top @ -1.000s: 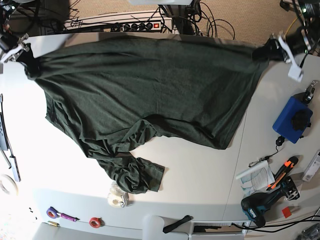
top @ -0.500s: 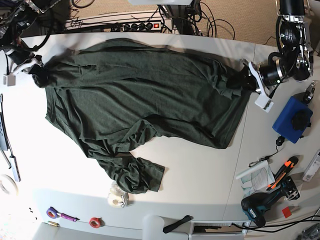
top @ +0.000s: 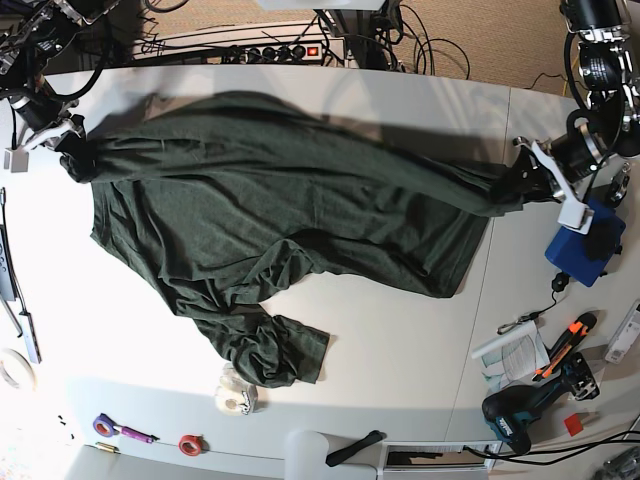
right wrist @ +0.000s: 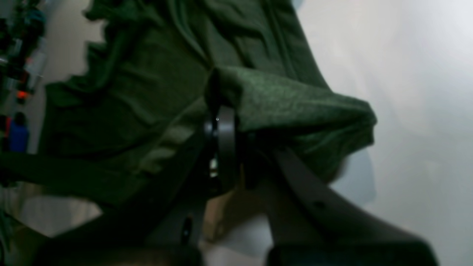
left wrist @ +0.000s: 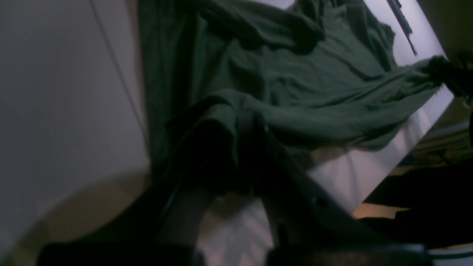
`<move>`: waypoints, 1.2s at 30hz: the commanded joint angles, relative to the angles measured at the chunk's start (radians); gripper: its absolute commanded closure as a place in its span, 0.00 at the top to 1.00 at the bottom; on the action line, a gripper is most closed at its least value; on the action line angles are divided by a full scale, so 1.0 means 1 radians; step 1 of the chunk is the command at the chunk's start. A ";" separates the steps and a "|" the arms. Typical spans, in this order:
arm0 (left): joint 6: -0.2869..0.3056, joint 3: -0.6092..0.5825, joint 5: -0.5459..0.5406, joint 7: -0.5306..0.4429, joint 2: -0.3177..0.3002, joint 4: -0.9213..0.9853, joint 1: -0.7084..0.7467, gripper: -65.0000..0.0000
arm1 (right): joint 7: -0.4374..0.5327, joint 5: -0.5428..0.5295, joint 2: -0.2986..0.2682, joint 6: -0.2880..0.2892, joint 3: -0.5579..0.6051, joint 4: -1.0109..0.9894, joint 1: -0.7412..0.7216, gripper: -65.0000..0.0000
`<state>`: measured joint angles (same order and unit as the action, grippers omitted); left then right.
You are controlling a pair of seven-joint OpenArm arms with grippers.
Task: Layout the t-shirt on the table in an organized manner, then fold the t-shirt properly
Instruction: 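Lift the shirt with both grippers and stretch it between them, then lower the stretched green shirt onto the table with both grippers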
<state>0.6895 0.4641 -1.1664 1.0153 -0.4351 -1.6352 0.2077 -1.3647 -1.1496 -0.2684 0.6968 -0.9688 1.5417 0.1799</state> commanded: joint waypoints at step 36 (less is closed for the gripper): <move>0.009 0.251 -0.317 0.187 -0.013 -0.029 0.082 0.00 | -0.032 -0.334 -0.023 0.001 -0.187 0.014 -0.023 0.00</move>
<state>0.6937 0.7063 -1.4593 1.2285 -0.4267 -1.6489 0.2970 -1.4307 -1.4525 -0.2661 0.6971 -1.1515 1.5402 0.1604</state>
